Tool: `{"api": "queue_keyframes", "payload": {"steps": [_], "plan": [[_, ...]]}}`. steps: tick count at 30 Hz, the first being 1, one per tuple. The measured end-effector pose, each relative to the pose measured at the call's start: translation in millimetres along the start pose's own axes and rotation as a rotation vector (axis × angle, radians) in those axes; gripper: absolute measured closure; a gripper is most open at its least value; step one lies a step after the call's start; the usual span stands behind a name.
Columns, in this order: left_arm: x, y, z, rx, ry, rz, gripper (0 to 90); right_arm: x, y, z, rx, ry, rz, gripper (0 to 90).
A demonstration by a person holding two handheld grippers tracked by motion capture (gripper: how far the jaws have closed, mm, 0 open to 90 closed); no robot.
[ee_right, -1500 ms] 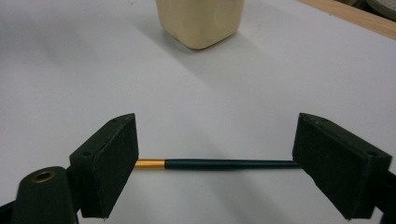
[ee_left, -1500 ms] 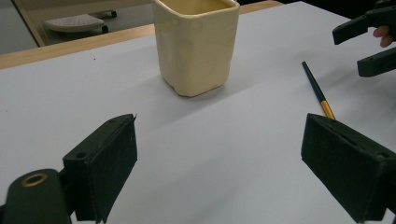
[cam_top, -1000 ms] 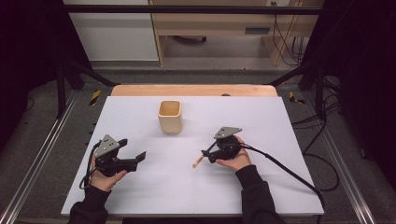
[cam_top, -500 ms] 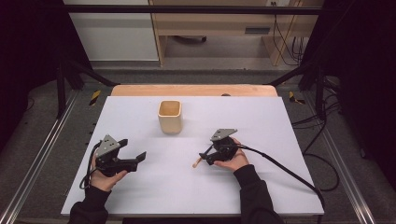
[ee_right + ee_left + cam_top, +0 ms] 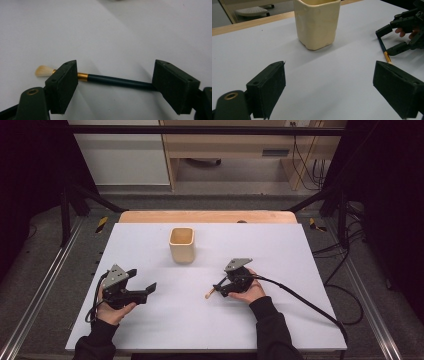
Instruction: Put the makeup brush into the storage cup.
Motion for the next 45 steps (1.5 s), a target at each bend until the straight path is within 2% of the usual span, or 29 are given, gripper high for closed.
{"api": "queue_keyframes", "payload": {"steps": [6, 15, 18, 23, 29, 45], "plan": [[0.2, -0.1, 0.1, -0.001, -0.001, -0.001, 10.6, 0.4, 1.4, -0.2, -0.015, 0.008, 0.029, 28.5], [0.2, -0.3, 0.2, -0.002, -0.003, -0.001, 10.7, 1.8, 3.3, -0.9, -0.036, 0.000, 0.047, 37.8], [0.3, -0.3, 0.2, -0.002, -0.003, 0.000, 10.7, 2.9, 3.6, -0.6, -0.059, -0.017, 0.027, 42.5], [0.3, -0.4, 0.2, -0.002, -0.003, -0.001, 10.7, 2.0, 5.1, -1.1, -0.067, -0.033, 0.017, 49.3], [0.2, -0.5, 0.3, -0.007, -0.009, -0.002, 10.8, 0.4, 8.4, -1.6, -0.082, -0.021, 0.014, 59.4], [0.4, -1.3, 0.8, -0.011, -0.009, -0.002, 10.8, -8.9, 15.1, -2.6, -0.119, -0.016, 0.013, 77.2]]}}
Point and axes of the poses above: each handheld gripper's, and its own axes: y roughly backward along the jaws, z roughly out of its underside, x roughly to its right, the point moved 1 cm from there along -y, roughly forward along the jaws, and after that the axes turned 13 degrees about y, right-handed, at the moved point
